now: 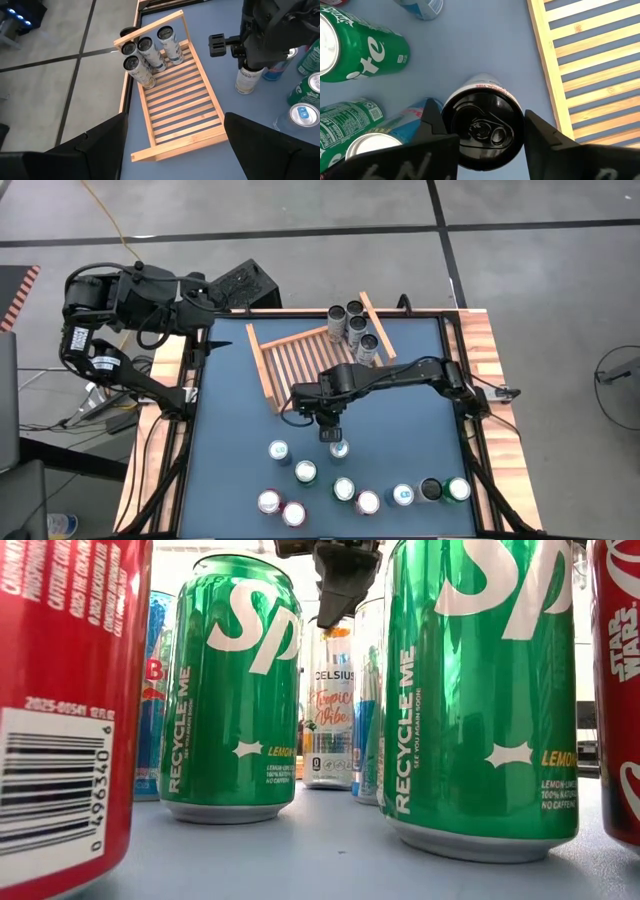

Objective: Place canned beverage on shelf
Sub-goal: Put the white-yellow soda can on the shelf aligned with the other white-yellow soda can

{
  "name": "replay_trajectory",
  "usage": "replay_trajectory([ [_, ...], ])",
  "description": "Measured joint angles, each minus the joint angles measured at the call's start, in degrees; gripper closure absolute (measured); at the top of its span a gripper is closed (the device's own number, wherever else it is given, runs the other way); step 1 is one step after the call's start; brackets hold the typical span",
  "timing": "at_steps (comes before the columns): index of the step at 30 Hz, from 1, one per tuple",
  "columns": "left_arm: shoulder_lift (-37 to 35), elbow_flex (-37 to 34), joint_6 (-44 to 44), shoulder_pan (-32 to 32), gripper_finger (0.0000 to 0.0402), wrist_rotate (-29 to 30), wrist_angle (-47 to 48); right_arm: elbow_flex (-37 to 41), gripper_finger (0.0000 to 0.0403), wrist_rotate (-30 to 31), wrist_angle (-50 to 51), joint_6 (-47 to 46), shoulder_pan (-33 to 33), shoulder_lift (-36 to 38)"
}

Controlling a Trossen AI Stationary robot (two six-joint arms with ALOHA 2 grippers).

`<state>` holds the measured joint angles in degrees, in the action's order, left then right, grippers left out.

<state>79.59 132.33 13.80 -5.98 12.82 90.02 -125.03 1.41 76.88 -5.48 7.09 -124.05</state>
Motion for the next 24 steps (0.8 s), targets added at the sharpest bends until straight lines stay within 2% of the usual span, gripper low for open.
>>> replay_trajectory([
  [5, 0.00, 0.00, -0.06, 0.00, 0.0083, 0.00, 0.00, -1.28, 0.0288, -0.02, 2.11, 1.26, 0.00, -0.10],
  [13, 0.00, 0.00, -0.07, -0.01, 0.0083, 0.00, 0.00, -7.69, 0.0288, -0.13, 7.23, 4.88, -1.75, 0.57],
  [15, 0.00, 0.00, -0.08, 0.00, 0.0083, 0.00, 0.00, -9.91, 0.0288, 0.05, 9.35, 6.96, -2.82, 0.58],
  [24, 0.02, 0.00, -0.07, -0.02, 0.0083, 1.91, -0.02, -8.66, 0.0288, 4.10, 10.07, 19.38, -12.41, 5.45],
])
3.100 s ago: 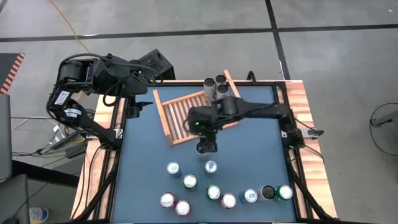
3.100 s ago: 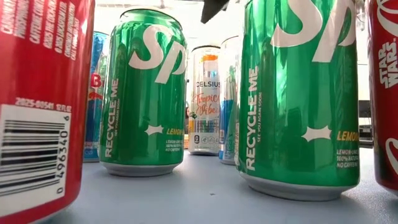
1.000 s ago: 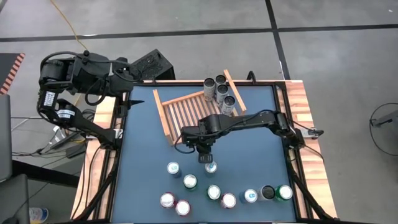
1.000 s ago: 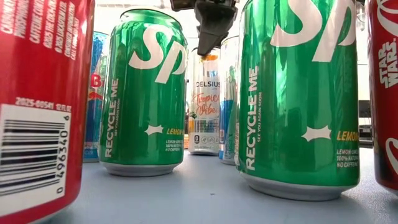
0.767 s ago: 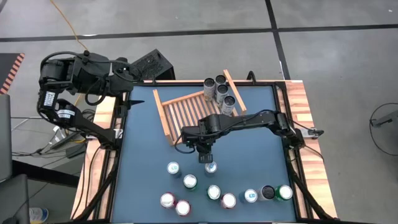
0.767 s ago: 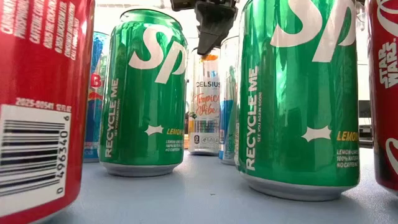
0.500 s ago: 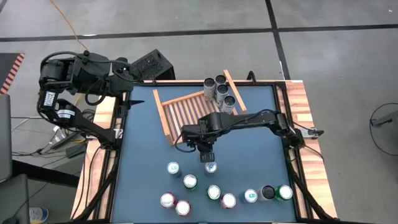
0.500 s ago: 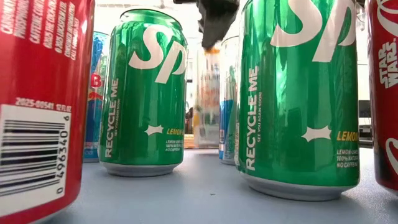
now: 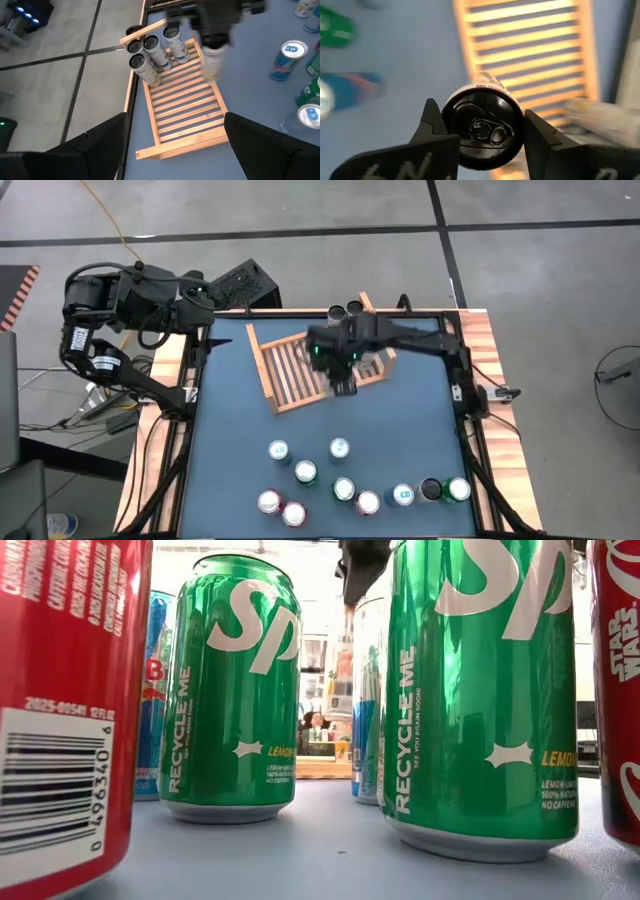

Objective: Place canned beverage on shelf
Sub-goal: Put the white-yellow soda can on the shelf aligned with the other white-yellow soda can

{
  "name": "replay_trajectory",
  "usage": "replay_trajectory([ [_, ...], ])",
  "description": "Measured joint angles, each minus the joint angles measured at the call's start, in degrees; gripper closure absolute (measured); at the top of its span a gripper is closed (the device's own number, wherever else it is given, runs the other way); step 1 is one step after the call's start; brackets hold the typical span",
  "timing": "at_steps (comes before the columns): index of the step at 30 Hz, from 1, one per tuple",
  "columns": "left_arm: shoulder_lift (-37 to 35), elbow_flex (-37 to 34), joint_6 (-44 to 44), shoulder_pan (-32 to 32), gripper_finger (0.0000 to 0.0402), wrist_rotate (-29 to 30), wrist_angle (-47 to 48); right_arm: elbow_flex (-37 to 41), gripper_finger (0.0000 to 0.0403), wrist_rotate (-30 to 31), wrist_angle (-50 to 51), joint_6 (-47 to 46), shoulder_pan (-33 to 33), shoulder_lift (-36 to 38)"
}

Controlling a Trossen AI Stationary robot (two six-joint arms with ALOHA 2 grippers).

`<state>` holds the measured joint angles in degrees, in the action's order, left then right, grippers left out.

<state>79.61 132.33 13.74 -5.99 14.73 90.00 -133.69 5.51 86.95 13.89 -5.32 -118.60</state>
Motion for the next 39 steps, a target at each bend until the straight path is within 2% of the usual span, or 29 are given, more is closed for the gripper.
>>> replay_trajectory([
  [8, 0.00, 0.00, -0.02, 0.01, 0.0083, 3.55, 0.01, -0.02, 0.0288, 2.01, -0.03, 16.86, -11.03, -0.73],
  [15, 0.00, 0.00, -0.02, 0.00, 0.0083, 6.91, 0.02, -0.02, 0.0289, 0.80, -3.64, 21.23, -16.95, -1.84],
  [23, 0.00, 0.00, -0.50, 0.00, 0.0083, 8.59, 0.02, 0.07, 0.0290, 0.32, -2.44, 25.96, -16.13, -6.40],
  [34, 0.00, 0.00, -2.43, 0.02, 0.0083, 8.68, 0.01, 0.06, 0.0290, -0.92, -3.16, 26.35, -17.58, -6.41],
  [39, 0.00, 0.00, -3.06, 0.00, 0.0083, 8.66, 0.01, 2.77, 0.0290, -1.03, -5.65, 26.49, -17.75, -6.41],
])
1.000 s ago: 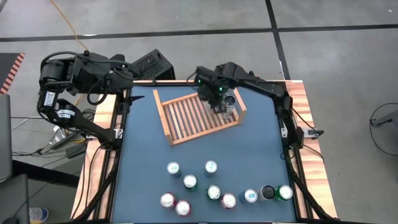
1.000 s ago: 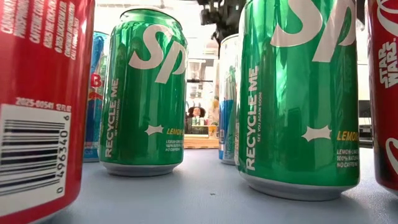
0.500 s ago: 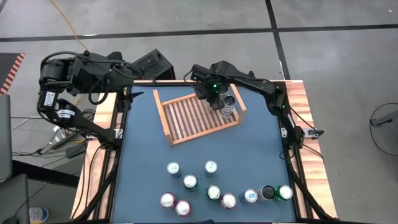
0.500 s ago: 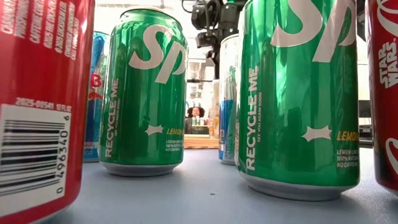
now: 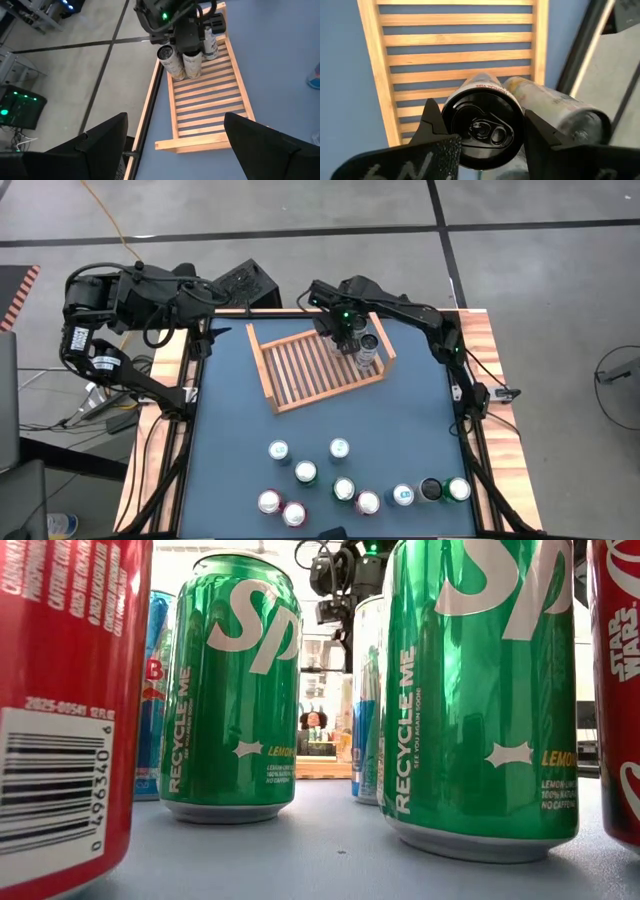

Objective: Place canned beverage on shelf
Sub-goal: Put the white-yellow soda can on the shelf aligned with the other white-yellow soda can

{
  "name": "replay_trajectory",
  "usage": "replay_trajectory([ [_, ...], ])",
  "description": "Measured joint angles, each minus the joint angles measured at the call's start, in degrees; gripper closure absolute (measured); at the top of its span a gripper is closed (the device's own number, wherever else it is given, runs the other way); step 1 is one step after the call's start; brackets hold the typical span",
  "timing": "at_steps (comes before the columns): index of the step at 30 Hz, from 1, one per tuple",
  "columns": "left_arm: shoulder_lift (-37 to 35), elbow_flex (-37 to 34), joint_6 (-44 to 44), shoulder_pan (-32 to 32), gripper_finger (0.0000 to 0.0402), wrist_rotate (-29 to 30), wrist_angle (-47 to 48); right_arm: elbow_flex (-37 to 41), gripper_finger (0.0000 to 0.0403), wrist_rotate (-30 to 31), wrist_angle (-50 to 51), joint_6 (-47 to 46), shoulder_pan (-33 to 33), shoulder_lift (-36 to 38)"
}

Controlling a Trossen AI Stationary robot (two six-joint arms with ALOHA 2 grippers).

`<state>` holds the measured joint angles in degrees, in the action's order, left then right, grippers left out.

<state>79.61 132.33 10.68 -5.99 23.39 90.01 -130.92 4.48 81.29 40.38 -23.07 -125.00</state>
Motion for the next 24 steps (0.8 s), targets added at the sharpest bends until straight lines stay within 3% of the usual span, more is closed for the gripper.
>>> replay_trajectory([
  [5, 0.00, 0.00, -0.45, -0.01, 0.0083, 0.03, 0.01, 3.64, 0.0290, 0.01, -1.18, 0.41, -0.07, 0.34],
  [24, 0.00, 0.02, -0.98, -0.01, 0.0083, 1.48, 0.01, 3.85, 0.0290, 1.32, -1.35, 4.00, -0.99, 0.38],
])
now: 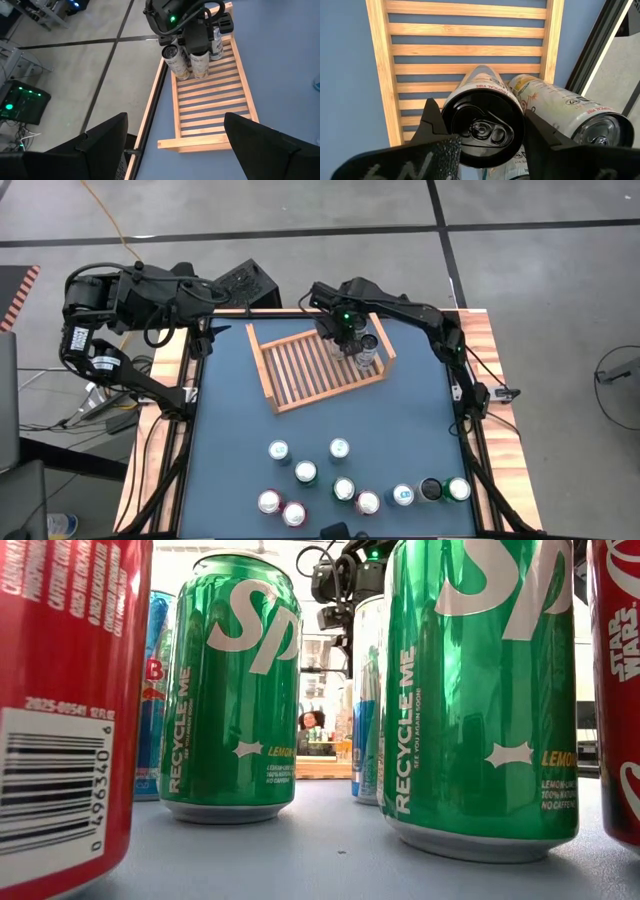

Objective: Place canned beverage on shelf
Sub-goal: Put the white-yellow soda can on the shelf aligned with the other white-yellow soda can

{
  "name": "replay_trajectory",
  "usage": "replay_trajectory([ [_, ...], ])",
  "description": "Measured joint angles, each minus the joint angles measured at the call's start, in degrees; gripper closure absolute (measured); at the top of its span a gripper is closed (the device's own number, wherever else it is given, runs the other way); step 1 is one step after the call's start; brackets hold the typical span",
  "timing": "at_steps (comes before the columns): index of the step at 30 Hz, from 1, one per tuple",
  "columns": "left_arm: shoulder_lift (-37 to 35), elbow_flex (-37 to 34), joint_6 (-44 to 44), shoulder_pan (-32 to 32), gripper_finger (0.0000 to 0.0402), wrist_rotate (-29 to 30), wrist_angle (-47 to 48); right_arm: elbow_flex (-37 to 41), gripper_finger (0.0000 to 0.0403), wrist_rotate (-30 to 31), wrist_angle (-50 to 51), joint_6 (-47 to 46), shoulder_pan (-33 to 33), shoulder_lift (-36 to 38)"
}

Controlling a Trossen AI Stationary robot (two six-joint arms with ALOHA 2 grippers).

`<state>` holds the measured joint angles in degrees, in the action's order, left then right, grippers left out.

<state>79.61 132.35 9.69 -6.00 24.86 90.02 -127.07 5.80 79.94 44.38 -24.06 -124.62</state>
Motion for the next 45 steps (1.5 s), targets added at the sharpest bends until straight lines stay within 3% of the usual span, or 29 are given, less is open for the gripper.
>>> replay_trajectory([
  [40, 0.00, 0.00, -0.08, 0.00, 0.0083, 0.00, 0.00, 0.07, 0.0289, -0.07, 1.14, 3.91, -2.89, -0.15],
  [45, 0.00, 0.00, -0.07, 0.02, 0.0083, 0.00, 0.00, 0.07, 0.0264, -0.05, 1.43, 2.34, -3.35, -0.15],
])
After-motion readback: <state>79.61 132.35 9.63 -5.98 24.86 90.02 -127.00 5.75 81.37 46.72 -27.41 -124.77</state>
